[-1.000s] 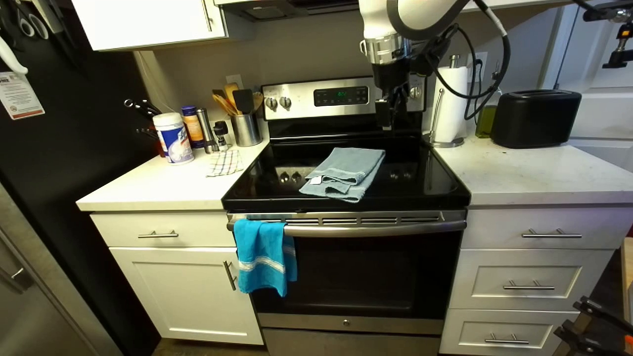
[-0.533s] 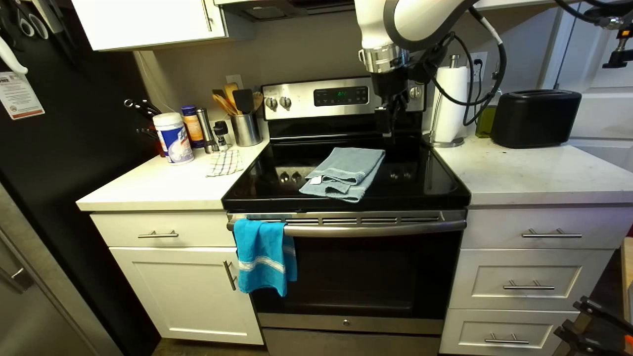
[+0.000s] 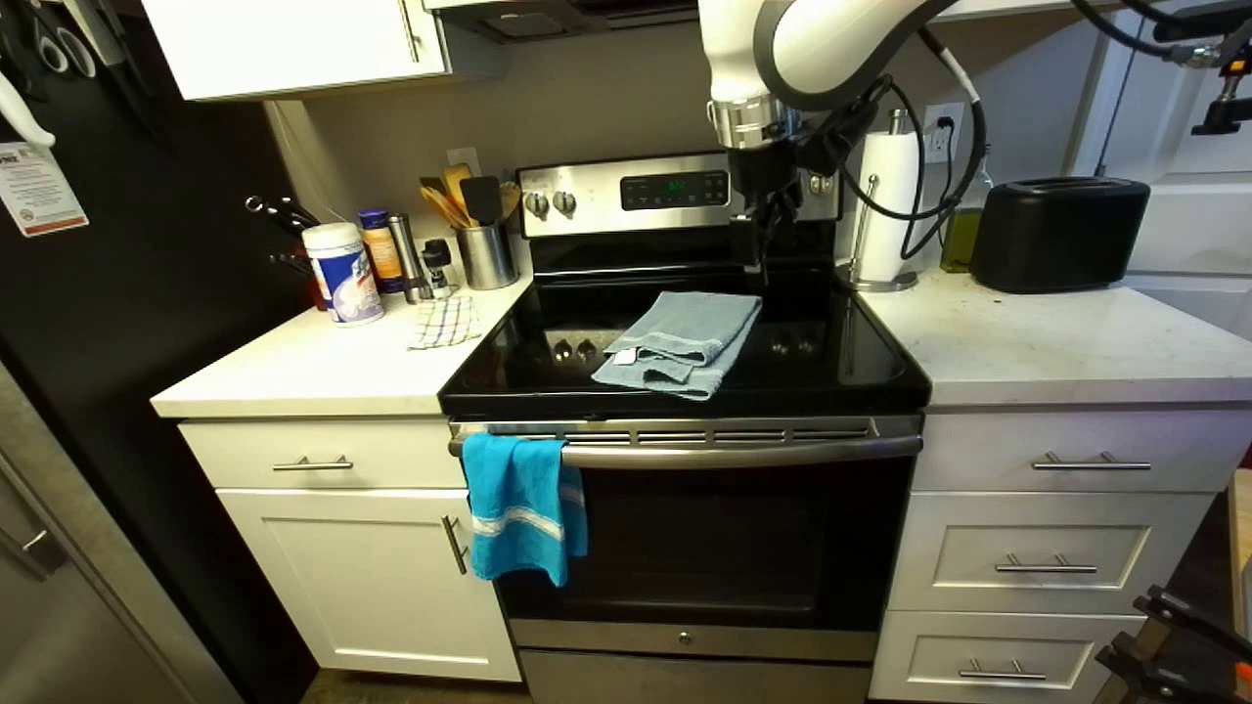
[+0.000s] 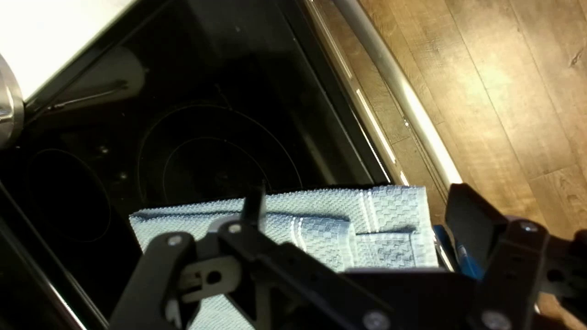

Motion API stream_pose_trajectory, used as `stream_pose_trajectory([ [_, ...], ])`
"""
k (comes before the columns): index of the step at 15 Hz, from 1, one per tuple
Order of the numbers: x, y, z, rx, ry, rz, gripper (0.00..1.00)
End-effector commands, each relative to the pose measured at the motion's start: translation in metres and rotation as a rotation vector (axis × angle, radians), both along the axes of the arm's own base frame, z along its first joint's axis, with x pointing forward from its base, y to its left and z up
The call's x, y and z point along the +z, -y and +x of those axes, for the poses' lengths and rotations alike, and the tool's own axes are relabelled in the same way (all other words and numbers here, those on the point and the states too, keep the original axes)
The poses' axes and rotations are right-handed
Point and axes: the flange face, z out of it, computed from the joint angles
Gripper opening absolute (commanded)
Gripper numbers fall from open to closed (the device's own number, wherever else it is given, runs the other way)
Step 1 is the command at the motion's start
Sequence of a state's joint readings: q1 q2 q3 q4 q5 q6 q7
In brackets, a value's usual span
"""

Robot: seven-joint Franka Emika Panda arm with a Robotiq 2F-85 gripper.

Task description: Lift the blue towel on the stove and put it on the oven door towel holder

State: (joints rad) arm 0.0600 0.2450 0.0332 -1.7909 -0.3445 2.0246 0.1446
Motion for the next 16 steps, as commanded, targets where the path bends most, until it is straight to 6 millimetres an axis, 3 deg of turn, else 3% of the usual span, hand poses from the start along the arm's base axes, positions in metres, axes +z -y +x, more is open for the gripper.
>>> stream_pose_trajectory([
  [1,-0.031,0.006,0.032,-0.054,0.044,-0.023,1.0],
  [6,-0.068,-0.002,0.069,-0.064,0.077,-0.111,1.0],
  [11,-0.08,-0.017,0.098,-0.033,0.118,-0.219,1.0],
  [16,-0.09,-0.023,0.116,-0.017,0.137,-0.199,1.0],
])
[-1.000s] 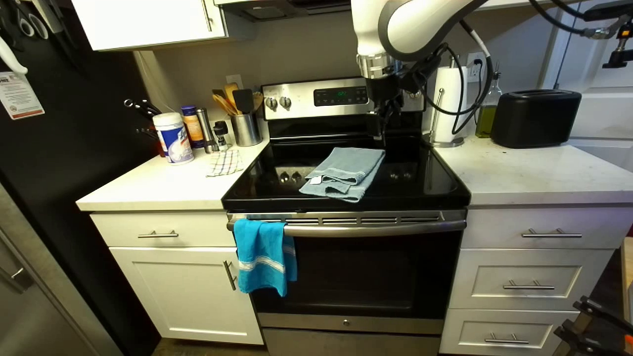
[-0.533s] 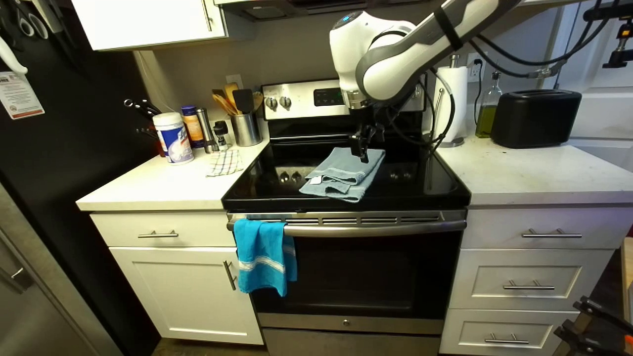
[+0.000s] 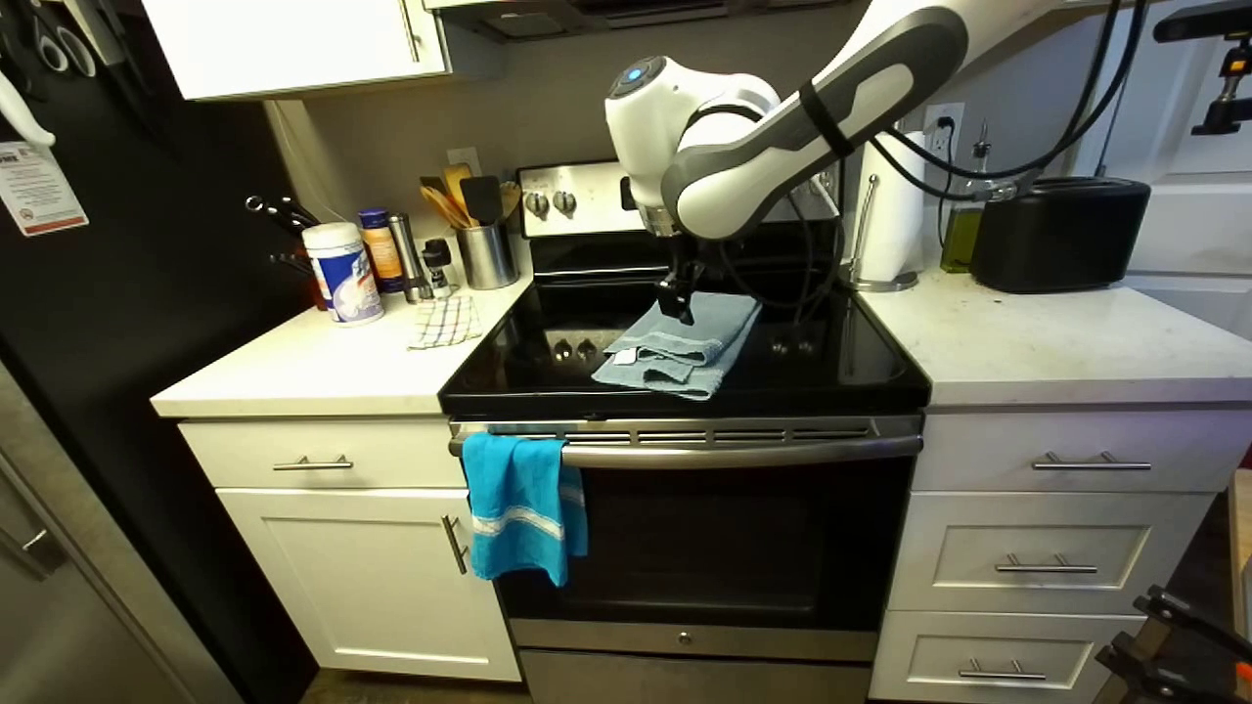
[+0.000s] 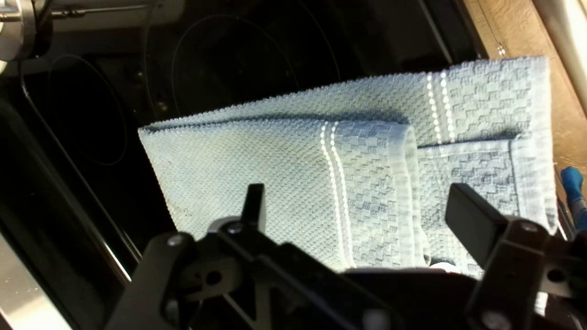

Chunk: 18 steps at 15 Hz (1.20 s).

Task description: Lift the blue towel on the stove and put it on the oven door towel holder

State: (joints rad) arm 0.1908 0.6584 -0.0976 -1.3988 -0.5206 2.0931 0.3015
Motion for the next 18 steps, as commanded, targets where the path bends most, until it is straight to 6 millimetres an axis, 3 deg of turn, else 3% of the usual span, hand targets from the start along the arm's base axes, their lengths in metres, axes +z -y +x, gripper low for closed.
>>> stream_pose_trajectory([
  [1,-0.009,-0.004,0.014,0.002,0.016,-0.01,1.0],
  [18,-0.076,-0.013,0.045,0.034,0.003,-0.077,1.0],
])
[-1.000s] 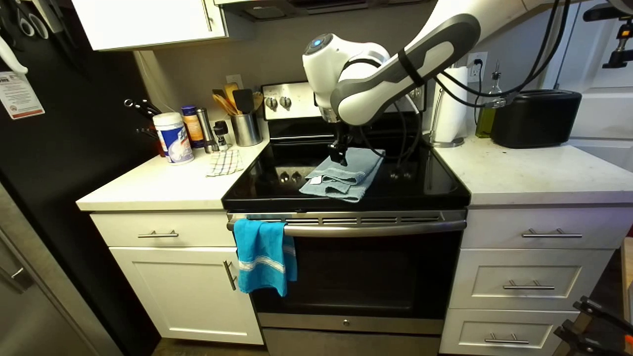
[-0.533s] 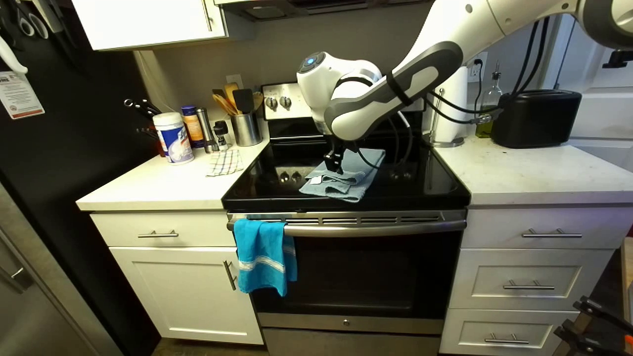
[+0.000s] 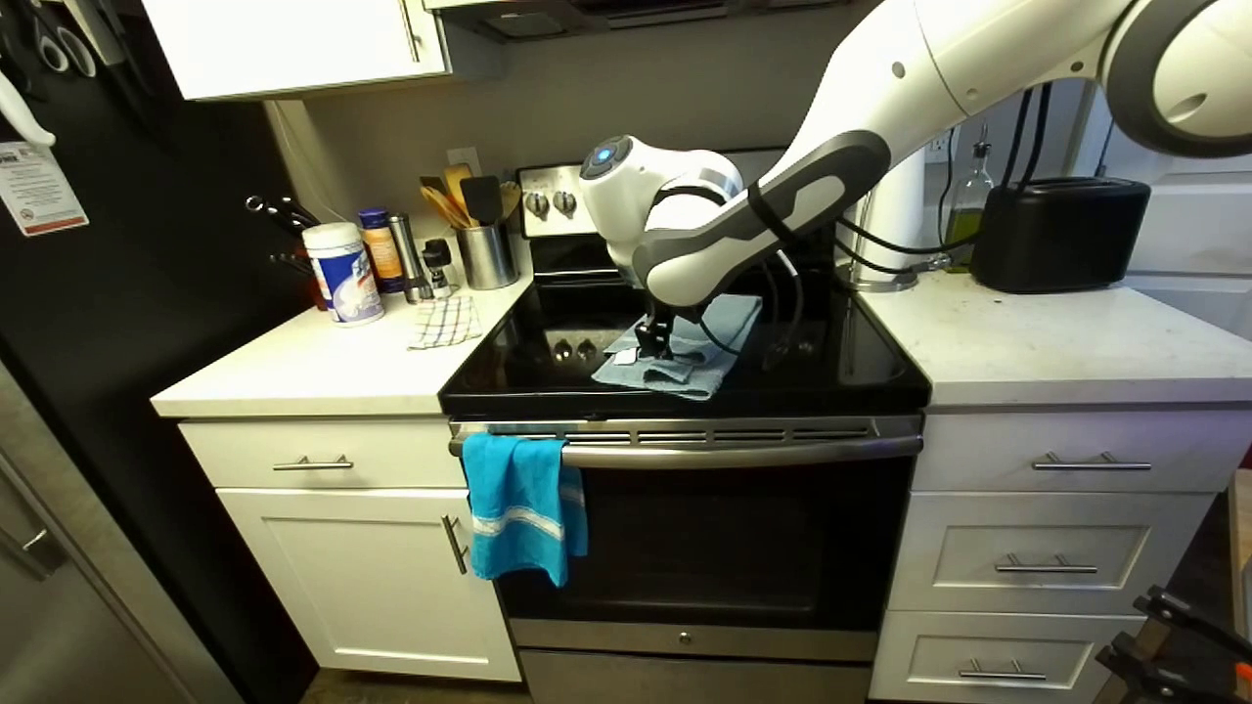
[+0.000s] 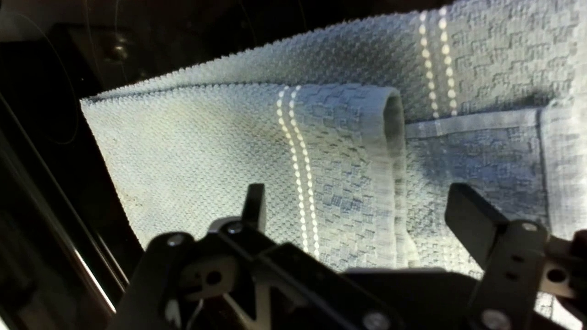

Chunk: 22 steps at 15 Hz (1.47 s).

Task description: Lift the blue towel on the stove and put it on the oven door towel holder

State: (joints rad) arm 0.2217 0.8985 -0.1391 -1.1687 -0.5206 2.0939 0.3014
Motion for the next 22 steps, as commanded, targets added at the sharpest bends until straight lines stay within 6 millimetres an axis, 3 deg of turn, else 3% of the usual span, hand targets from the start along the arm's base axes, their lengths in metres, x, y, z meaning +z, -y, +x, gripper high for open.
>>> stream_pose_trajectory([
  [1,-0.01,0.001,0.009,0.011,0.006,-0.034,1.0],
  [9,-0.018,0.032,0.02,-0.025,0.023,-0.086,1.0],
  [13,-0.017,0.038,0.021,-0.03,0.028,-0.097,1.0],
  [22,-0.006,-0.006,0.024,0.047,0.047,-0.054,1.0],
])
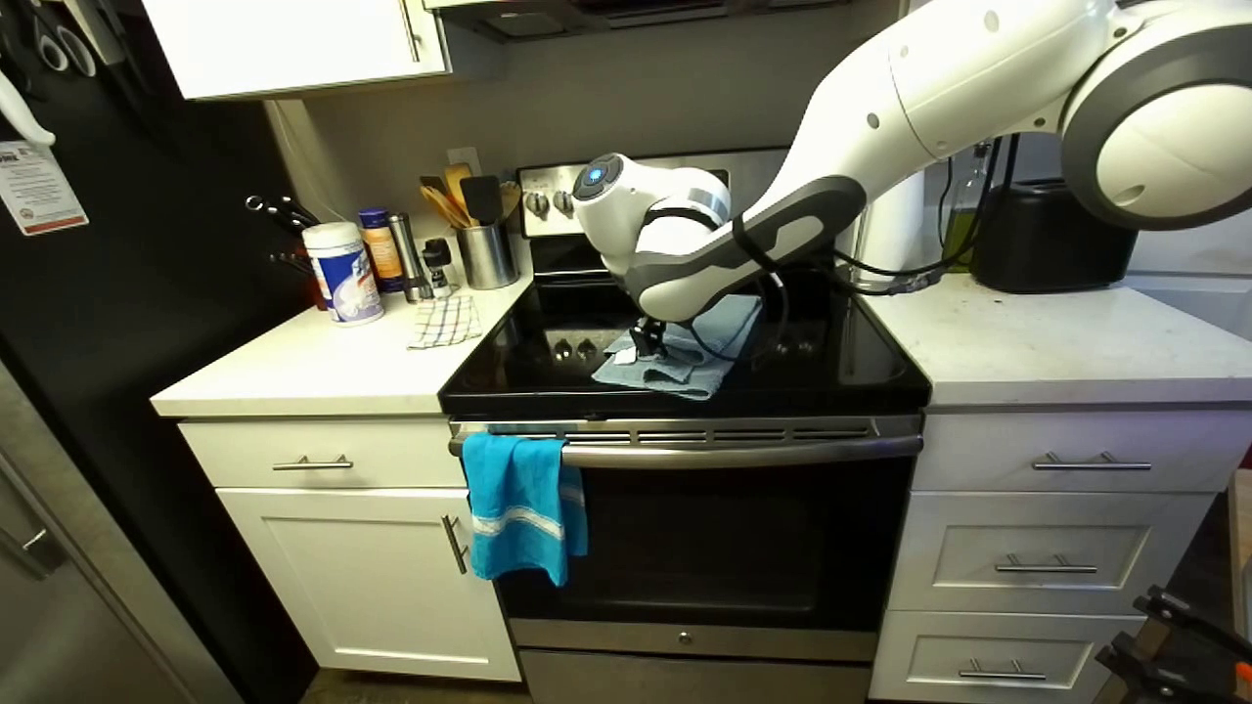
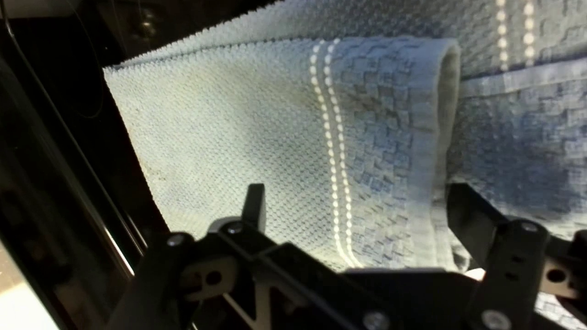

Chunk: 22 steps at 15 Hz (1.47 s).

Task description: Lift the blue towel on the stove and put it on the oven door towel holder

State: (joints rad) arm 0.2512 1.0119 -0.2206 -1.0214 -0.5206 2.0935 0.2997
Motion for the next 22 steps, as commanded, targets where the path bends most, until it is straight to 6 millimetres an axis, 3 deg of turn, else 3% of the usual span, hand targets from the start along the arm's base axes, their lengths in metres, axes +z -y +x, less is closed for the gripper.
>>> stream_pose_trajectory([
  [1,0.005,-0.018,0.003,0.051,-0.002,0.023,1.0],
  [8,-0.003,-0.022,0.003,0.049,-0.008,0.029,1.0],
  [22,-0.014,0.021,0.0,-0.03,-0.036,-0.025,1.0],
])
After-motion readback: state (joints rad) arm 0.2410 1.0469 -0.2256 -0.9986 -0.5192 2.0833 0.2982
